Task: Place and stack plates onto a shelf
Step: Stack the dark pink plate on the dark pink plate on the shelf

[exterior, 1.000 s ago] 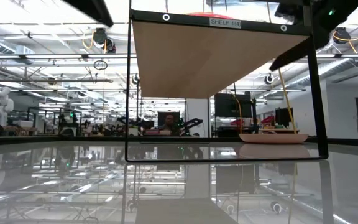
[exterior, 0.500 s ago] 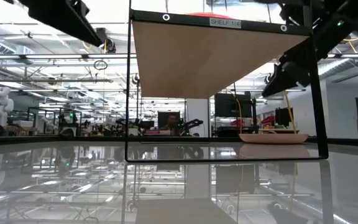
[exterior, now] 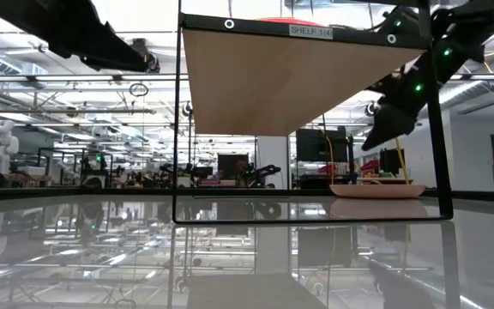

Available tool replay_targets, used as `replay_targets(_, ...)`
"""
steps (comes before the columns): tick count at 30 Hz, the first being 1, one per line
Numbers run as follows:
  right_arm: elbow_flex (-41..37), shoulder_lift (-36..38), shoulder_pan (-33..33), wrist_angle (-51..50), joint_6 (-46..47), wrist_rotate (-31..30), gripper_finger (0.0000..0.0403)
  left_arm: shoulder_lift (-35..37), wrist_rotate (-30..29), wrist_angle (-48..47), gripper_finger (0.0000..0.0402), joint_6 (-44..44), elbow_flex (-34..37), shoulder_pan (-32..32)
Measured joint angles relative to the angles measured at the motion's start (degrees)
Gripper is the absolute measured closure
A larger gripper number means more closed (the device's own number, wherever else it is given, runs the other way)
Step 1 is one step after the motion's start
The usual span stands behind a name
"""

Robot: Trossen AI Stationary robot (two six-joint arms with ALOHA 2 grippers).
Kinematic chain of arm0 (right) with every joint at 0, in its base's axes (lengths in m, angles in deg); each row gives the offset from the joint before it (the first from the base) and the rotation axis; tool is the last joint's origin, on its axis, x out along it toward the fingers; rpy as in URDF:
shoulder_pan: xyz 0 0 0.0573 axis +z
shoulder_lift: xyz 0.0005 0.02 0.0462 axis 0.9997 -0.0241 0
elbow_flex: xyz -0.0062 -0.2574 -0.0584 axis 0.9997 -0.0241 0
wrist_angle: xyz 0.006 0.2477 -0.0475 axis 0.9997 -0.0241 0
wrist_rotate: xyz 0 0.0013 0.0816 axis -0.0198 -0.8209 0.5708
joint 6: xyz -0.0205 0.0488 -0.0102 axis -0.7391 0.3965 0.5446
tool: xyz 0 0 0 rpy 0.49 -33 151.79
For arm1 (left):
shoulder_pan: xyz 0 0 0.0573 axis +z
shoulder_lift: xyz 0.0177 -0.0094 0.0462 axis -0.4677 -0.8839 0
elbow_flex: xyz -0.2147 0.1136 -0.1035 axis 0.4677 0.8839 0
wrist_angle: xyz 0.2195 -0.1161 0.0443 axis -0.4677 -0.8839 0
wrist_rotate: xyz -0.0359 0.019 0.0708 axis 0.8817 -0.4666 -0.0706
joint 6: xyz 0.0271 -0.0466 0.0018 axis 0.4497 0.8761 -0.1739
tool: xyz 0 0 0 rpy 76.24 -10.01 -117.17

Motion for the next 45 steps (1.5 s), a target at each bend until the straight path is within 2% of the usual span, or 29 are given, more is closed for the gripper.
replay_targets(8, -0.02, -8.82, -2.23, 2.39, 1.0, -0.49, 0.0305, -0.46, 0.46, 2.34, 0.0256, 0.21, 0.23, 1.21)
replay_targets(14, -0.02, -11.6, -2.62, 2.41, -1.51, -3.4, 0.0302, -0.46, 1.8, 2.69, 0.0256, -0.04, 0.23, 1.21)
replay_targets(23, -0.02, -11.94, -2.6, 2.66, -3.52, -4.7, 0.0228, -0.48, 1.95, 3.0, 0.0256, -0.04, 0.23, 1.21)
replay_targets(26, -0.02, -12.09, -2.62, 2.28, -3.32, -4.66, 0.0219, -0.48, 1.95, 3.02, 0.0256, -0.08, 0.23, 1.21)
replay_targets(32, -1.24, -14.39, -2.62, 2.6, -1.75, -4.78, 0.0233, -0.48, 1.96, 3.22, 0.0256, -0.34, 0.23, 1.23)
replay_targets(36, -1.4, -15.38, -2.62, 3.18, -1.7, -7.89, 0.0244, -0.48, 2.04, 3.58, 0.0256, -1.82, 0.23, 1.38)
replay_targets(45, -1.38, -18.97, -4.45, 4.0, -1.66, -7.71, 0.0261, -0.48, 2.08, 3.88, 0.0256, -2.97, 0.23, 2.66)
